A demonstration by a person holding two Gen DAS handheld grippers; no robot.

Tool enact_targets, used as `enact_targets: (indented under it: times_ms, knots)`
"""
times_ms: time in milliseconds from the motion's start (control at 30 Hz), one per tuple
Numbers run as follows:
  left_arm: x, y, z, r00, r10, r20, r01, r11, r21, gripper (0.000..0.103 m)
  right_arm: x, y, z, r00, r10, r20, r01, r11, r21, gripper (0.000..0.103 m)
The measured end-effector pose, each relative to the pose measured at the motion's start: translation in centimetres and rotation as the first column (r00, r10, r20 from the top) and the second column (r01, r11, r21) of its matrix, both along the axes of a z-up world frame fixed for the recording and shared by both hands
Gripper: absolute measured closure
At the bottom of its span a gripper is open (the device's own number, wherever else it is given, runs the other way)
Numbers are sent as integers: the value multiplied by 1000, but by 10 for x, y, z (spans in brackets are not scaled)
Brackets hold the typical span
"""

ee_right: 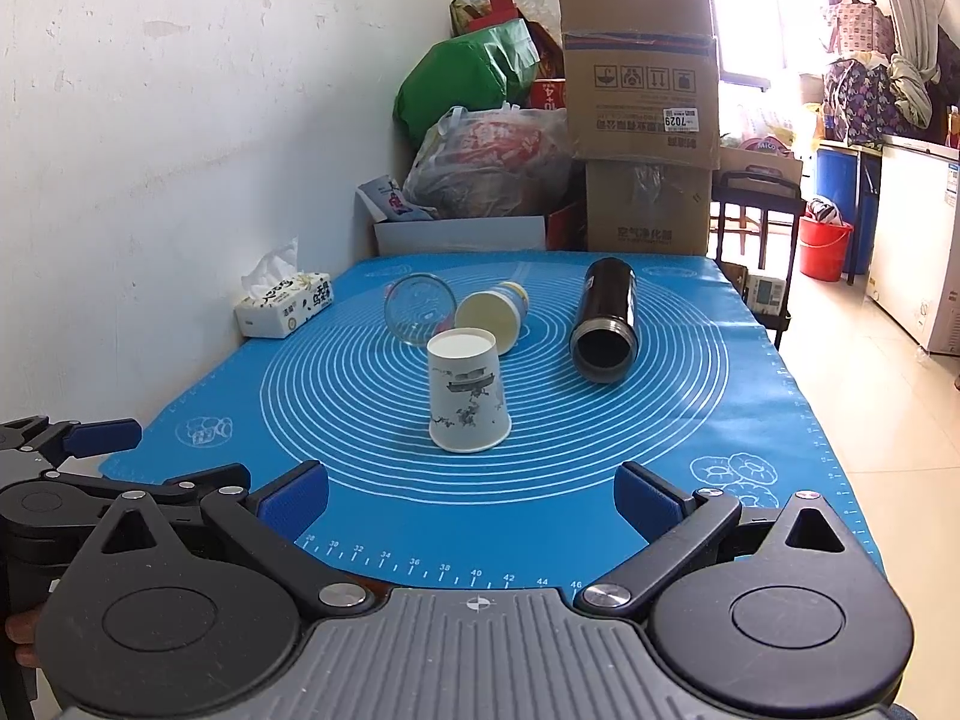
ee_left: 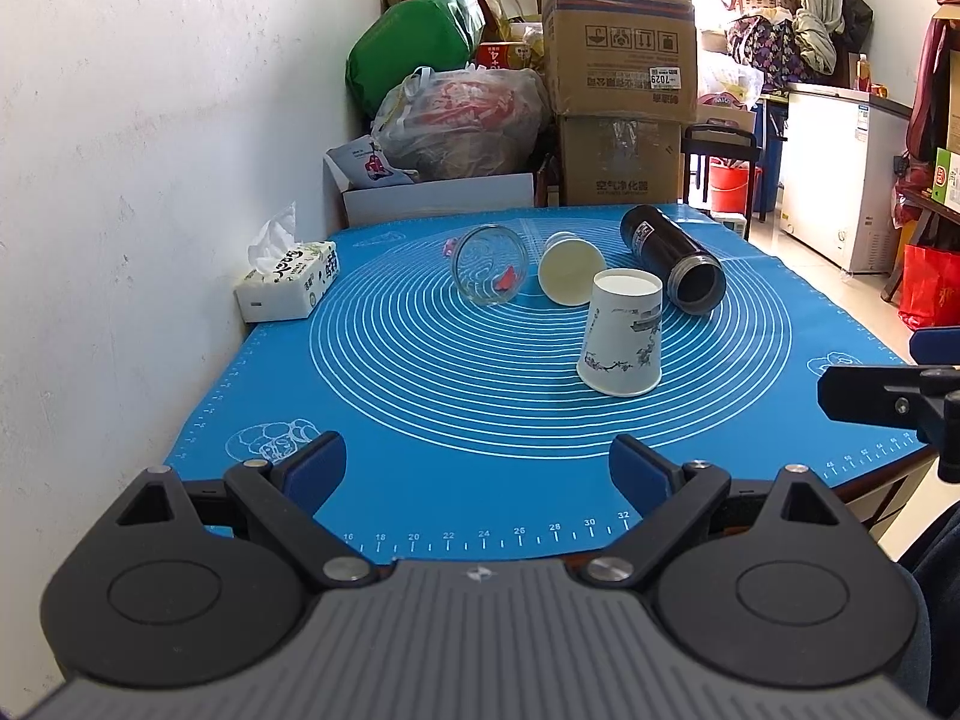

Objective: Flip cup upside down

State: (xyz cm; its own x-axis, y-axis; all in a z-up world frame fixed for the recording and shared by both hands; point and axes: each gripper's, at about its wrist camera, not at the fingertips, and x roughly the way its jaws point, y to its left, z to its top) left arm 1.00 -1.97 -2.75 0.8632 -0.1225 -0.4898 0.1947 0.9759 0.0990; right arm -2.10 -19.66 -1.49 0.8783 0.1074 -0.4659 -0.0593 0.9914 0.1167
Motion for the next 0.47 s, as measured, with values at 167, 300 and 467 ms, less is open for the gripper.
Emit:
enact_targets:
  times_ms: [167, 300, 467]
  knots:
    - [0, 0, -1, 1000, 1, -2, -1, 1000, 0, 9, 0, 0, 0, 1000, 1, 0, -1, 1000, -1, 0]
    - [0, 0, -1, 1000, 0, -3, 0, 1000, 1, 9, 0, 0, -1, 1000, 1, -4, -1, 1000, 0, 0]
    - [1, -1, -3, 1000, 1, -8, -1, 1000, 0, 9, 1, 0, -2, 1000, 2, -7, -2, 1000, 1, 0]
